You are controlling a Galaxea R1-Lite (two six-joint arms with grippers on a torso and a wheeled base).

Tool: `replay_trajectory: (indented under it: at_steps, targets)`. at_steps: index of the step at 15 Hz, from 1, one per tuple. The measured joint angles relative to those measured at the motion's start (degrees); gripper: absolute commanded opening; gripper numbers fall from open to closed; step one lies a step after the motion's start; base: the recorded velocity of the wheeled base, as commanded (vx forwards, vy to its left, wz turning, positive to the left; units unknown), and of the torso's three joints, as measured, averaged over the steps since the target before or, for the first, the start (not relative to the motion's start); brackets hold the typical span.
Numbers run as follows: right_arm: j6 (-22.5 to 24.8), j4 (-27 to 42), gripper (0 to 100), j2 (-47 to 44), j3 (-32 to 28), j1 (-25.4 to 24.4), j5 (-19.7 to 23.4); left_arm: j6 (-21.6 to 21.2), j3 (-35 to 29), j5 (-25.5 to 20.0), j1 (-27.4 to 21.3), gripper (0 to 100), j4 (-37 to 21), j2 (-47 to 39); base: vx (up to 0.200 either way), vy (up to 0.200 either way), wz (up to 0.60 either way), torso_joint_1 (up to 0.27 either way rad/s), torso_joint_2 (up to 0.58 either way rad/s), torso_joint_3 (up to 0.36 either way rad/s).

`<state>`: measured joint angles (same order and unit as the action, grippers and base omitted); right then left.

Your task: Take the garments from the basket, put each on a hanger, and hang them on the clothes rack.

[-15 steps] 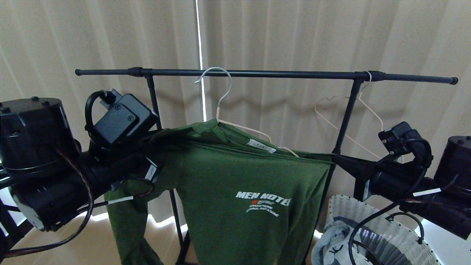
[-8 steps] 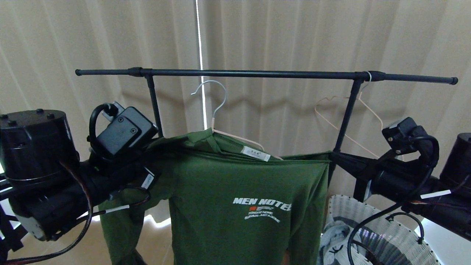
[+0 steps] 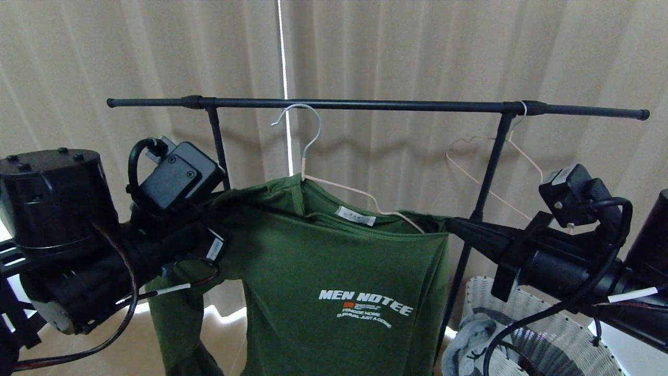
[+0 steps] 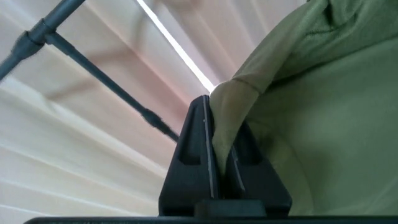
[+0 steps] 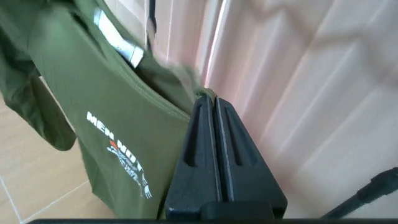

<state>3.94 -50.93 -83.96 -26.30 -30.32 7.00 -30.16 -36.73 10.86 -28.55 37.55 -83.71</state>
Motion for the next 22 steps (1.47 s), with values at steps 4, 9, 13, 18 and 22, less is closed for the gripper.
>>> replay_trajectory:
  at_steps: [4,9,13,18,22]
  targets:
    - [1.5,1.5,100,0.1,0.1,-0.2,0.0,1.0,-1.0,-0.1,-1.0,0,0.0,-1.2,0.000,0.000,0.00,0.000,0.00,0.000]
    - [4.5,1.8,100,2.4,2.0,0.1,-0.1,4.8,-1.3,-0.2,-2.5,0,2.8,-2.2,0.000,0.000,0.00,0.000,0.00,0.000]
    - [8.7,4.5,100,3.5,0.5,0.3,-0.1,5.1,-0.7,-0.1,-3.1,0,6.4,-4.0,0.000,0.000,0.00,0.000,0.00,0.000]
    - [14.0,7.2,100,-0.6,-8.8,0.2,-0.4,6.3,-0.2,-0.1,-7.4,0,6.5,-4.5,0.000,0.000,0.00,0.000,0.00,0.000]
    - [15.6,7.7,100,-4.2,-11.8,0.1,-0.7,6.3,0.9,-0.2,-8.4,0,6.5,-4.5,0.000,0.000,0.00,0.000,0.00,0.000]
